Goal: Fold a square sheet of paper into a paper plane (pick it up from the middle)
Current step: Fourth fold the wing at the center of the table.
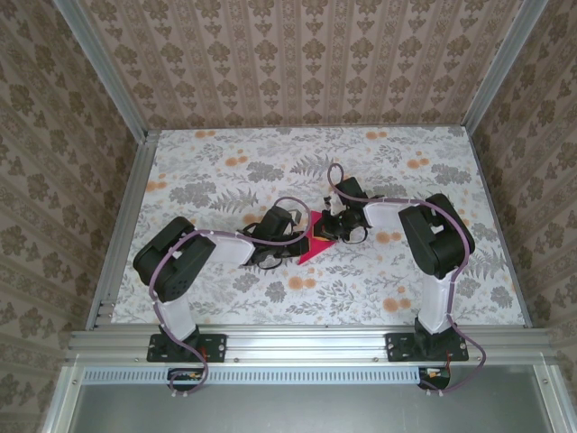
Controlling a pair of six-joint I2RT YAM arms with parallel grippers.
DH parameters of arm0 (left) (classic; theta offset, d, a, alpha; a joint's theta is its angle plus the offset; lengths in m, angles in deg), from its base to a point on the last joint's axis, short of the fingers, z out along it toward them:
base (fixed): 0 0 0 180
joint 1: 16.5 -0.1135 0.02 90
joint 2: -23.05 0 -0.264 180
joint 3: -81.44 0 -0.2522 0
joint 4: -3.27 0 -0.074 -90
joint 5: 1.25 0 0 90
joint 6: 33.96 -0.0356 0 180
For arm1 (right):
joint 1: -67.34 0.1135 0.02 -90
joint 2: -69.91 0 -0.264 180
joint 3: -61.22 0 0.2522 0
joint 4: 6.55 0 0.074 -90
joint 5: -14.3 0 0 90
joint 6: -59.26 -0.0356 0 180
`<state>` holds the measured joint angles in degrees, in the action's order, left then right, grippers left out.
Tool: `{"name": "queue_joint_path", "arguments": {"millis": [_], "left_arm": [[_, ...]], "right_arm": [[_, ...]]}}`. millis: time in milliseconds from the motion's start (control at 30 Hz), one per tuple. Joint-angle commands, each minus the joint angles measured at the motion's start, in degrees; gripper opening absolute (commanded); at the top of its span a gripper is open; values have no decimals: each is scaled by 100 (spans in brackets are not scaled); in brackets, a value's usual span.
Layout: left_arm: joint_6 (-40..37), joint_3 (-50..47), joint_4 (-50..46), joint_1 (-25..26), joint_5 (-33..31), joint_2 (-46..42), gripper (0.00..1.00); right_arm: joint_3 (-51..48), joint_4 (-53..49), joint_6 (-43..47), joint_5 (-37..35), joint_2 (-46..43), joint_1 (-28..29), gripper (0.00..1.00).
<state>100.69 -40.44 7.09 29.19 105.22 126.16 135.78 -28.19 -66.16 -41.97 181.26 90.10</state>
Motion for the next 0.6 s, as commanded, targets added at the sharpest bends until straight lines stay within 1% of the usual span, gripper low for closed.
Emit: {"name": "queue_joint_path", "arguments": {"millis": [0, 200, 300, 433, 567], "left_arm": [[-8, -158, -1090, 62, -56, 209, 2], [-43, -146, -1125, 61, -26, 167, 2], [-91, -88, -1133, 54, -21, -5, 2], [-141, -28, -1038, 10, -24, -449, 4], [-158, -111, -987, -33, -257, -995, 6]], "right_arm": [[64, -55, 187, -382, 108, -122, 5], [78, -307, 272, -710, 223, -118, 5], [-83, -239, 162, -632, 230, -93, 5], [-300, -125, -35, -451, 165, 115, 5], [-587, 160, -371, -375, 46, 318, 5]]}}
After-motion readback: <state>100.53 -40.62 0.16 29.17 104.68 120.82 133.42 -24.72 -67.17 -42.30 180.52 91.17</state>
